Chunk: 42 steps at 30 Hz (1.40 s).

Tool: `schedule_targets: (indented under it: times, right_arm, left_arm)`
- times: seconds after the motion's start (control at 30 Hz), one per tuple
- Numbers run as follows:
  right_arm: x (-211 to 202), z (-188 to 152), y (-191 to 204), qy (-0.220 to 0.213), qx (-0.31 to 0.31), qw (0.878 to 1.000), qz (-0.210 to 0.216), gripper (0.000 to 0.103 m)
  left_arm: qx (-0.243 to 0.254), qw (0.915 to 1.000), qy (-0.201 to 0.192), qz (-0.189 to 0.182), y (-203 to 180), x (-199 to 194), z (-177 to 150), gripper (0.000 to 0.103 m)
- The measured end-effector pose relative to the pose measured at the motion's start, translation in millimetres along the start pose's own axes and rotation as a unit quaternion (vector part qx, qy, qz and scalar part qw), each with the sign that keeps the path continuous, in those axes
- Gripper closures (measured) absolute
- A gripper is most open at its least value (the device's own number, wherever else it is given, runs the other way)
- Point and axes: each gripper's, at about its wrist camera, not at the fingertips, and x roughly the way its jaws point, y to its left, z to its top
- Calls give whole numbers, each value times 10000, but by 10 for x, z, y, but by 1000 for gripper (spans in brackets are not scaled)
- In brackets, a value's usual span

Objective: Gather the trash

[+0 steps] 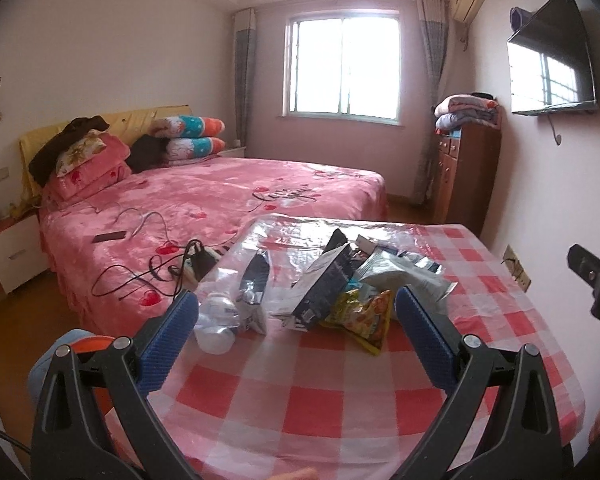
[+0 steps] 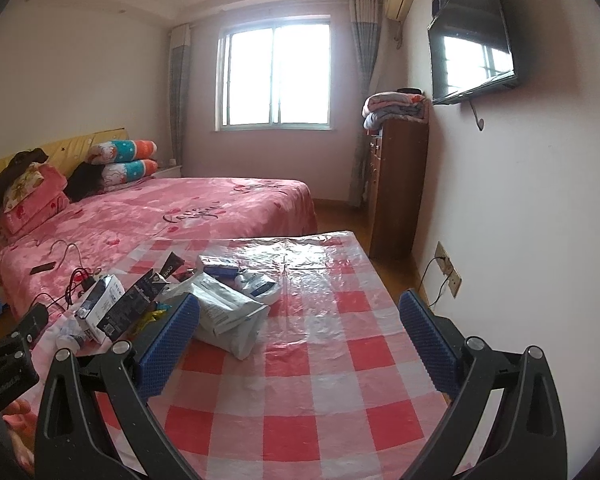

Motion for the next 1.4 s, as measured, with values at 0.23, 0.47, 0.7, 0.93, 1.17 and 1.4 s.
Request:
schedule_targets:
  times: [0.23,0.47,0.7,0.93,1.17,1.4]
  right_arm:
    - [36,-37,-23,68,-23,10000,4,5]
    - [150,-112,-109,257,117,9994,206,5]
    - [420,-223,-182,701,399,9928,887,5]
    - [723,-348,-98,1159,482,9799,1553,5]
    - [1029,-351,18,1396,422,9694,1976,5]
    - [1461,-214,146,1612,315,9603,2254,17]
  left_arm:
    - [9,9999,149,-65,63,46,-66,4]
    - [-146,9998,11,-115,212,37,-131,4]
    - [28,9998,68,-186,376,181,-115,4]
    - [-745,9925,838,-484,786,699,39,4]
    - [-614,9877,1382,-387,892,1277,159,5]
    - [-453,9799,1903,-393,800,1874,128,28]
